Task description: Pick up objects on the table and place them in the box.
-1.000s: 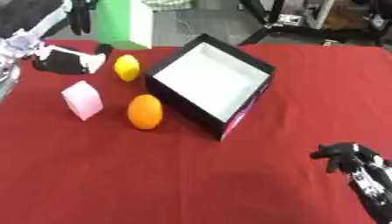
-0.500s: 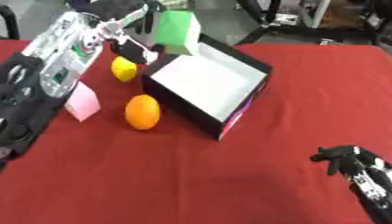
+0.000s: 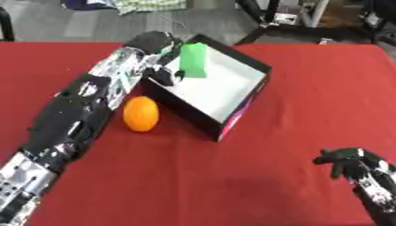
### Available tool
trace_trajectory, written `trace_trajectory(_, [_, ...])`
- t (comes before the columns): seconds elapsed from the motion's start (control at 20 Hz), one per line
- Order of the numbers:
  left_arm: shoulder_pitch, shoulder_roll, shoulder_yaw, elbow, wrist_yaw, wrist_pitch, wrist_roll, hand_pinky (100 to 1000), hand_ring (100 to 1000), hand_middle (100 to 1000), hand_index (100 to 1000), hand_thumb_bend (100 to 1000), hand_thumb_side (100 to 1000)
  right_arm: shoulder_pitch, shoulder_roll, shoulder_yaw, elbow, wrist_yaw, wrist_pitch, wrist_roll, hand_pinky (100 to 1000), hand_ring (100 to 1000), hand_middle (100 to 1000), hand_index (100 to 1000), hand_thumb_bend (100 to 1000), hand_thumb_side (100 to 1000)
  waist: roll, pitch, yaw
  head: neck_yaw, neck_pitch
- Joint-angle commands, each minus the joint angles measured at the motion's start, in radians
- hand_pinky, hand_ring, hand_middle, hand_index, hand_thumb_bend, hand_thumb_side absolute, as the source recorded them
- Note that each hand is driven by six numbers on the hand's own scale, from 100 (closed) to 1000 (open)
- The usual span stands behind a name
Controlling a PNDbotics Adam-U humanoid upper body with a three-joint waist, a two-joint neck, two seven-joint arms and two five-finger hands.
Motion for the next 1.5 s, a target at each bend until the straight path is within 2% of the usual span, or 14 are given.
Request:
trace_trajectory(0.05, [-0.020, 0.005, 0.010, 0.008, -0.019, -0.018, 0.018, 781, 690, 798, 963, 370, 976, -0.006, -0.008, 0.000, -0.024, -0.008, 0.001, -0.002, 1000, 717, 412, 686, 100, 523, -0.001, -0.015, 0.000, -0.001, -0.001])
trace_trajectory(0.15, [-0.017, 0.011, 0.009, 0.006, -0.024, -0.029, 0.018, 788, 709, 830, 976, 429, 1000, -0.005, -0.009, 0.000, -0.024, -0.008, 0.001, -0.002, 1000, 717, 412, 686, 100, 525, 0.000, -0.015, 0.003, -0.003, -0.001])
trace_trajectory(0.25, [-0.013, 0.021, 0.008, -0.005, -0.026, -0.035, 0.020, 788, 710, 839, 980, 448, 1000, -0.004, -0.009, -0.002, -0.024, -0.006, 0.001, -0.004, 1000, 717, 412, 686, 100, 523, 0.000, -0.015, 0.005, -0.005, -0.001])
trace_trajectory(0.35, [-0.011, 0.038, 0.003, -0.025, -0.028, -0.039, 0.020, 790, 732, 869, 995, 515, 1000, -0.002, -0.010, -0.003, -0.024, -0.005, 0.000, -0.006, 1000, 717, 412, 686, 100, 531, 0.001, -0.015, 0.008, -0.007, -0.001])
trace_trajectory(0.5, [-0.004, 0.072, -0.005, -0.072, -0.031, -0.047, 0.012, 791, 735, 875, 996, 528, 1000, -0.001, -0.010, -0.003, -0.024, -0.001, 0.001, -0.011, 1000, 717, 412, 686, 100, 529, 0.003, -0.015, 0.012, -0.009, -0.001])
trace_trajectory(0.55, [0.000, 0.089, -0.007, -0.101, -0.022, -0.051, 0.010, 793, 731, 870, 993, 495, 1000, -0.002, -0.010, -0.004, -0.024, 0.000, 0.001, -0.011, 1000, 717, 411, 686, 100, 531, 0.004, -0.015, 0.013, -0.012, -0.001])
trace_trajectory(0.6, [0.005, 0.115, -0.010, -0.141, -0.004, -0.057, 0.004, 793, 729, 865, 990, 480, 997, -0.002, -0.009, -0.006, -0.024, 0.001, 0.001, -0.013, 1000, 717, 411, 686, 100, 534, 0.005, -0.014, 0.014, -0.015, -0.001])
trace_trajectory(0.7, [0.020, 0.187, -0.014, -0.250, 0.052, -0.071, -0.025, 794, 730, 856, 981, 425, 920, -0.002, -0.008, -0.012, -0.024, 0.004, 0.002, -0.021, 1000, 716, 411, 686, 100, 562, 0.008, -0.013, 0.019, -0.021, -0.001])
trace_trajectory(0.75, [0.031, 0.231, -0.012, -0.311, 0.083, -0.075, -0.054, 795, 737, 859, 982, 413, 872, -0.001, -0.008, -0.015, -0.024, 0.007, 0.004, -0.026, 1000, 716, 411, 686, 100, 574, 0.010, -0.012, 0.021, -0.025, -0.001])
trace_trajectory(0.85, [0.065, 0.334, 0.009, -0.447, 0.141, -0.076, -0.129, 794, 741, 859, 983, 398, 830, -0.001, -0.009, -0.017, -0.024, 0.012, 0.005, -0.035, 1000, 717, 411, 686, 100, 569, 0.013, -0.011, 0.026, -0.033, -0.001])
trace_trajectory(0.95, [0.113, 0.421, 0.041, -0.560, 0.192, -0.064, -0.206, 796, 747, 864, 987, 393, 834, 0.000, -0.010, -0.017, -0.024, 0.016, 0.004, -0.038, 1000, 717, 411, 686, 100, 561, 0.015, -0.011, 0.030, -0.039, -0.001])
trace_trajectory(1.1, [0.209, 0.520, 0.101, -0.654, 0.231, -0.024, -0.288, 796, 753, 866, 988, 401, 849, 0.002, -0.011, -0.019, -0.024, 0.021, 0.002, -0.042, 1000, 717, 411, 686, 100, 571, 0.017, -0.011, 0.037, -0.045, -0.001])
trace_trajectory(1.25, [0.294, 0.554, 0.143, -0.652, 0.226, 0.034, -0.324, 793, 757, 867, 988, 417, 882, 0.007, -0.013, -0.021, -0.024, 0.026, 0.001, -0.046, 1000, 717, 411, 686, 100, 576, 0.018, -0.013, 0.045, -0.049, -0.001])
trace_trajectory(1.5, [0.376, 0.528, 0.163, -0.516, 0.174, 0.097, -0.335, 790, 755, 865, 986, 433, 943, 0.008, -0.013, -0.022, -0.024, 0.029, -0.002, -0.047, 1000, 717, 411, 686, 100, 564, 0.017, -0.013, 0.049, -0.053, -0.001])
